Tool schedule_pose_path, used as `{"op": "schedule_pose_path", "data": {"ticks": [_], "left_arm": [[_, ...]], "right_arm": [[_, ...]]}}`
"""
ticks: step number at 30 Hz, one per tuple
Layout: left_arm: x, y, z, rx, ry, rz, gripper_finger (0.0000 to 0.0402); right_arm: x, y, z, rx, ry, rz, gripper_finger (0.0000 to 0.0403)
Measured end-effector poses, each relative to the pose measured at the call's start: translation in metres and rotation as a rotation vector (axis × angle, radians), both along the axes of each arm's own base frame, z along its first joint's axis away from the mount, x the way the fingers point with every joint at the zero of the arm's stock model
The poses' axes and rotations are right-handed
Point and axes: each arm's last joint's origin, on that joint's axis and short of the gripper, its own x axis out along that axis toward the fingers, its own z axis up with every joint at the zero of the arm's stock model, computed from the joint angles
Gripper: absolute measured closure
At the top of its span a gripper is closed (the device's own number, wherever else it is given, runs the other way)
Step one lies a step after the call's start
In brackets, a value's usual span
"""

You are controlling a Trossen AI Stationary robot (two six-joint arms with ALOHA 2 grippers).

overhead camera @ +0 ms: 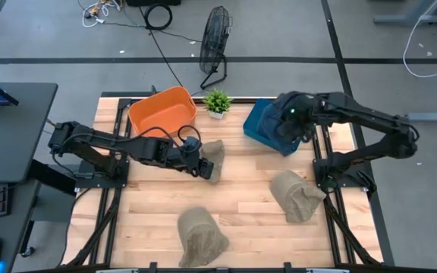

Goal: Pick & Place hat
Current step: Put the blue cap into the blue bin

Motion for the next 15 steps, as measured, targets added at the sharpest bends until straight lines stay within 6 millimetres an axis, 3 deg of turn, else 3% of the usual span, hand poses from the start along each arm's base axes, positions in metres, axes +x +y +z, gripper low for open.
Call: {"op": "schedule_pose_path", "data": {"ticks": [4,8,15], "left_arm": [[0.000,0.000,0.000,0.000,-0.001,0.000,0.0243],[0.000,0.000,0.000,0.000,0.000,0.000,0.0243],[0.000,0.001,0.000,-0.003,-0.001,0.006,0.0243]], "right_arm": [[-0.006,-0.020,-0.016,0.016,0.055,0.066,0.0403],[-0.003,-0.037,-0.046,0.046,0.045,0.054,0.0403],[0.003,-0.066,-0.093,-0.114,-0.011,0.148,0.0403]]}}
